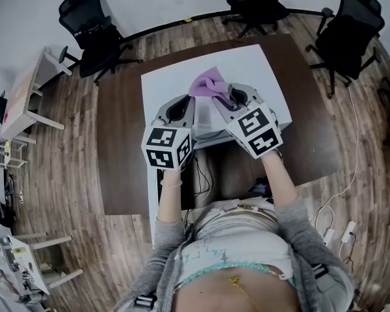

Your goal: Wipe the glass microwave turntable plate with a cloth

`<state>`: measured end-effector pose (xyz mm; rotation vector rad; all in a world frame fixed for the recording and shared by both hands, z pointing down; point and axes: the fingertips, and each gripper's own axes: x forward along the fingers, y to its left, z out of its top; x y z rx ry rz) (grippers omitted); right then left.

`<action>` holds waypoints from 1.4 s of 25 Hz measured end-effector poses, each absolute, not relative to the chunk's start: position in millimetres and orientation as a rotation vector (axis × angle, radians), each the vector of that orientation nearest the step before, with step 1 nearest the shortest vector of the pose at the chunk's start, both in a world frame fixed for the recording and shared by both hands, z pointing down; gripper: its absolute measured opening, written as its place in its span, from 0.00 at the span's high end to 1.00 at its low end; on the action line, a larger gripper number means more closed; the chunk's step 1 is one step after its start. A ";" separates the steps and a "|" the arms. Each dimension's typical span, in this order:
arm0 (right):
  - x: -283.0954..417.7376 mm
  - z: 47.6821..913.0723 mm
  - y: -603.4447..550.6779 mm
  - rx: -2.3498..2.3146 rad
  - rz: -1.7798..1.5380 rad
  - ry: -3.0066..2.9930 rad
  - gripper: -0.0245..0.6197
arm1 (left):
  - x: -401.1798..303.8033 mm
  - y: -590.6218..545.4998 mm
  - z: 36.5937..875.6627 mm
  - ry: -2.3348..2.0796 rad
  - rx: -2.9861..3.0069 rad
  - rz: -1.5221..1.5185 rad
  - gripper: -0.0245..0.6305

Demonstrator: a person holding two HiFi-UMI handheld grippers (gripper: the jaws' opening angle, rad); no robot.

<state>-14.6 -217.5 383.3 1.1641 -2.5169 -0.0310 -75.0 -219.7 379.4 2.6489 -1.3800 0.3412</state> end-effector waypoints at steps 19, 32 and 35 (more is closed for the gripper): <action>-7.2 326.4 -187.7 1.347 -0.112 -2.698 0.79 | -57.5 -183.1 316.2 -1.622 2.727 0.079 0.95; 16.3 303.6 -169.1 1.401 -0.190 -2.742 0.79 | -30.3 -157.0 283.5 -1.687 2.804 0.012 0.95; 13.2 298.7 -163.5 1.385 -0.183 -2.760 0.79 | -31.2 -152.4 277.7 -1.700 2.805 -0.001 0.95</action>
